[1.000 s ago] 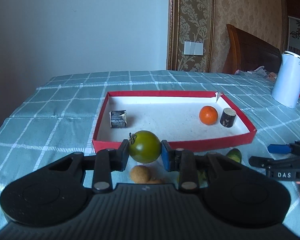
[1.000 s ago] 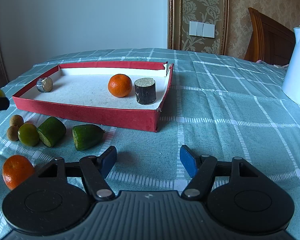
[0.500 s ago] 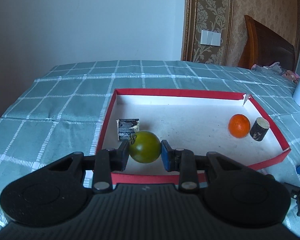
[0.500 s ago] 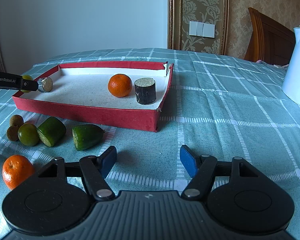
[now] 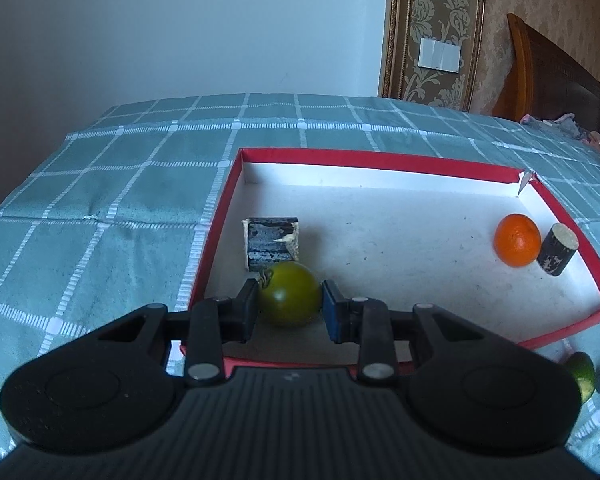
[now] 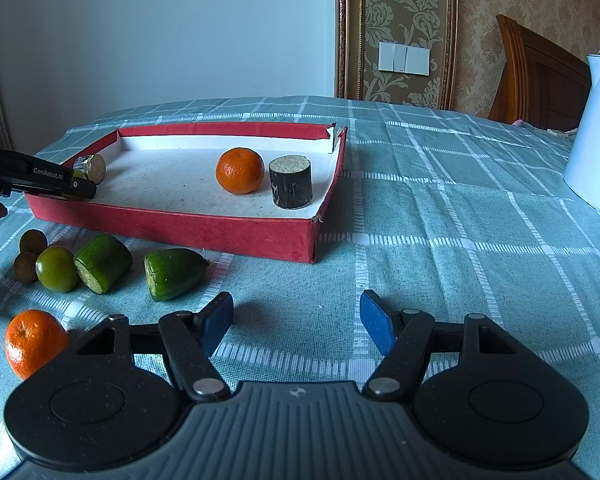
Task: Organize fruits
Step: 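Carry the green tomato into the red tray and open the left tool, then withdraw the left tool from the tray back toward the remaining fruits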
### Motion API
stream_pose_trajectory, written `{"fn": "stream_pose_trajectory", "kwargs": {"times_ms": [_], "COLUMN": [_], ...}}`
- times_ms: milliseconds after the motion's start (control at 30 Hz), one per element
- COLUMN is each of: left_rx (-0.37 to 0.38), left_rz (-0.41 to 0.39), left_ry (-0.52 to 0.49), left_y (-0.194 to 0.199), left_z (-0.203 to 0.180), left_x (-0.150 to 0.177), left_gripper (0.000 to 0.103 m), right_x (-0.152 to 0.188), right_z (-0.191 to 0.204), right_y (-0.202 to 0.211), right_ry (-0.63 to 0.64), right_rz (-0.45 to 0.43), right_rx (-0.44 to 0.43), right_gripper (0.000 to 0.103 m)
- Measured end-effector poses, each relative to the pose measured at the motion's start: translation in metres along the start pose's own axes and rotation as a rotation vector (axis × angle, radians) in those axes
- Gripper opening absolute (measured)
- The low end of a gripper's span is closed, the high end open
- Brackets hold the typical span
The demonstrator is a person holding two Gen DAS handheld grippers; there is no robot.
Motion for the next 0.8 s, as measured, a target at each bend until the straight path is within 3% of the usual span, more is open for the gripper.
{"fn": "stream_pose_trajectory", "kwargs": {"times_ms": [333,400,467,533,800], "left_rx": [-0.014,-0.013,-0.007,-0.015,-0.037], "left_rz": [-0.006,-0.012,-0.022,-0.031,-0.072], "left_ry": [-0.014,-0.018,-0.021,-0.019,-0.006], "left_y": [0.005,0.009,0.014,0.021,0.049], "left_z": [-0.002,-0.002,-0.003,-0.003,0.001], "left_x": [0.003,0.004,0.004,0.005,0.013], "left_gripper": [0.033,0.037,0.049,0.054,0.054], "right_x": [0.000,0.000,0.000,0.000,0.000], "right_z": [0.000,0.000,0.000,0.000,0.000], "right_y": [0.000,0.000,0.000,0.000,0.000], "right_ry": [0.000,0.000,0.000,0.000,0.000], "right_rz": [0.000,0.000,0.000,0.000,0.000], "right_rx": [0.000,0.000,0.000,0.000,0.000], "right_gripper": [0.069,0.069,0.069,0.070,0.070]}}
Point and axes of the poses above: each gripper's, at about its wrist camera, not at the fingertips, and y roughly against the way its jaws point, z to its left, x to its underside, the point moved 3 cm from there along -y, roughly the way its jaws point, and after that the axes turned 14 degrees about -y, right-handed, at the moved point
